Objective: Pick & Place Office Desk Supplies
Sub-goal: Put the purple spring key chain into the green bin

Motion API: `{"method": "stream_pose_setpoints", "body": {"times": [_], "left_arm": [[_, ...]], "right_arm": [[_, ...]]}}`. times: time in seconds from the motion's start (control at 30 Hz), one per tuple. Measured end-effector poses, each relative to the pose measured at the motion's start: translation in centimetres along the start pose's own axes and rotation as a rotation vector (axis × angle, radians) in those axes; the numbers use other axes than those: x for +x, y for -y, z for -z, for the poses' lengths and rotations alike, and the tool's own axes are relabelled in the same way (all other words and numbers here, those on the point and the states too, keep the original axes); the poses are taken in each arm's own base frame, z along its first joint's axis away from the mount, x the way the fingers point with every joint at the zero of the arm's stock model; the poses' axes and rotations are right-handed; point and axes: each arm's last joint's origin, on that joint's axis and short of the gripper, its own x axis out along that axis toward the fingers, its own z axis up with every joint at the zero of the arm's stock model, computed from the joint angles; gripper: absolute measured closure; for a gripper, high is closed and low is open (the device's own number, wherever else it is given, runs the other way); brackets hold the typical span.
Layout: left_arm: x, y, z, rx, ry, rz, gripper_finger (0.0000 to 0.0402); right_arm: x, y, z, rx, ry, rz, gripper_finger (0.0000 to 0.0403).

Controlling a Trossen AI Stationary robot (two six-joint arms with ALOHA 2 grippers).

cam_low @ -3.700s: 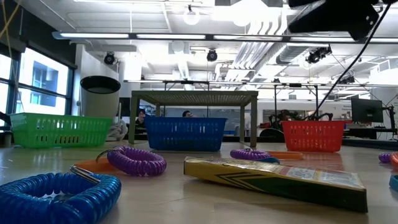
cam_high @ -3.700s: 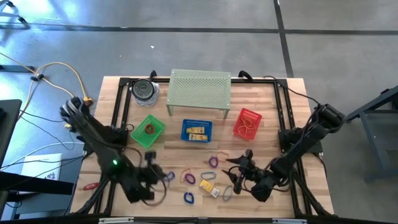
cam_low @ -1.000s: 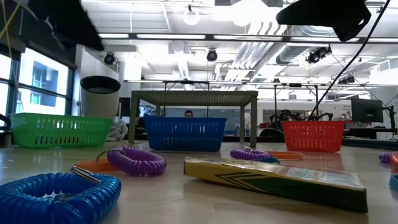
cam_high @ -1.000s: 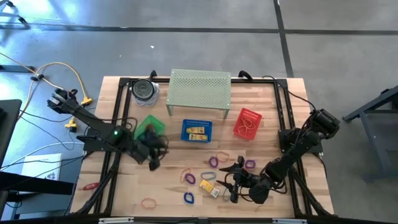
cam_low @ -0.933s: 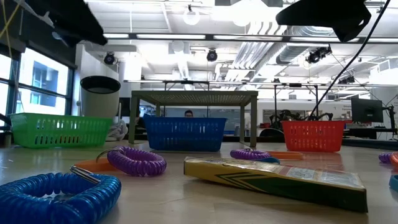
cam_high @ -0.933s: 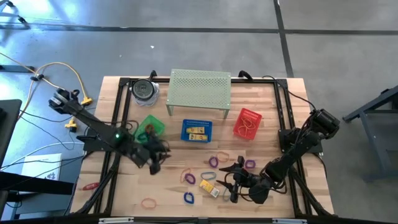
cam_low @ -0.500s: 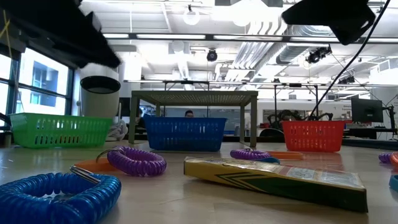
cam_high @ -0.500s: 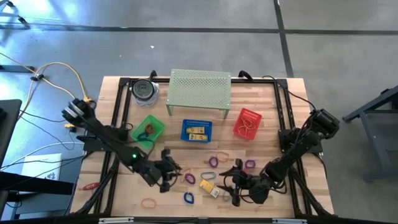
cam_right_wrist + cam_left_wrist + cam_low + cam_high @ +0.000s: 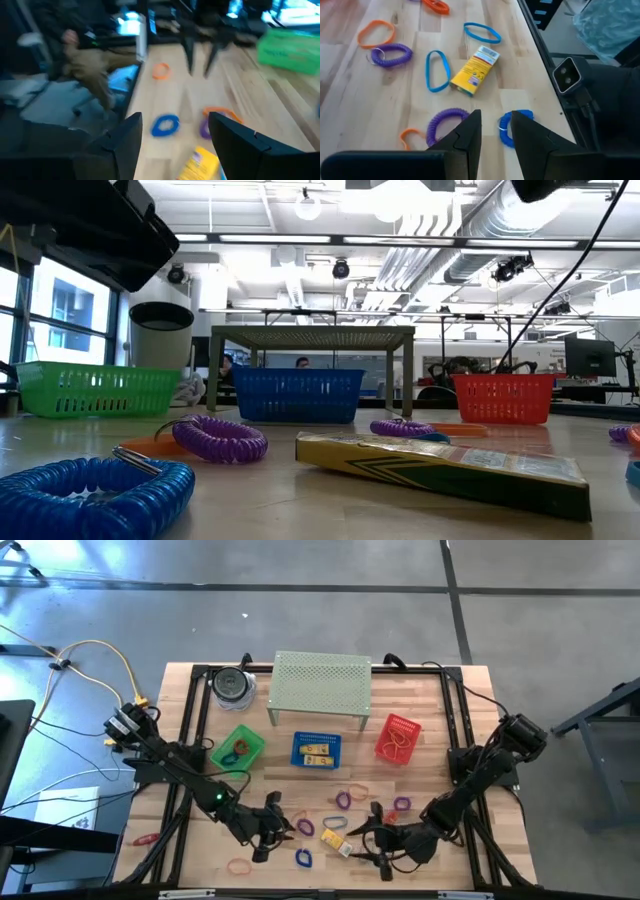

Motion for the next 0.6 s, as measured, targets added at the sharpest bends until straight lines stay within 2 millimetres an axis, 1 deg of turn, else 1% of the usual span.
{"method": "stream_pose_setpoints", "body": {"times": [0.13, 0.27, 0.37, 0.5, 0.6], "left_arm": [[-0.2, 0.5, 0.2, 0.006, -0.004, 0.014, 0.0302], [-0.5, 1.2, 0.6, 0.011, -0.009, 0.037, 0.0302], [-0.7, 1.6, 0.8, 0.012, -0.012, 0.052, 0.0302], [-0.9, 2.1, 1.0, 0.016, -0.008, 0.072, 0.0302], [-1.0, 2.4, 1.0, 0.014, 0.001, 0.085, 0.0302]], "right_arm": [[-0.2, -0.5, -1.3, -0.029, 0.021, -0.06, 0.0196], [-0.2, -1.5, -3.3, -0.098, 0.037, -0.098, 0.0205], [-0.2, -2.1, -4.9, -0.14, -0.026, -0.097, 0.0211], [-0.5, -2.7, -7.1, -0.16, -0.109, -0.051, 0.0217], [-0.9, -2.7, -8.0, -0.171, -0.15, -0.006, 0.022]]}}
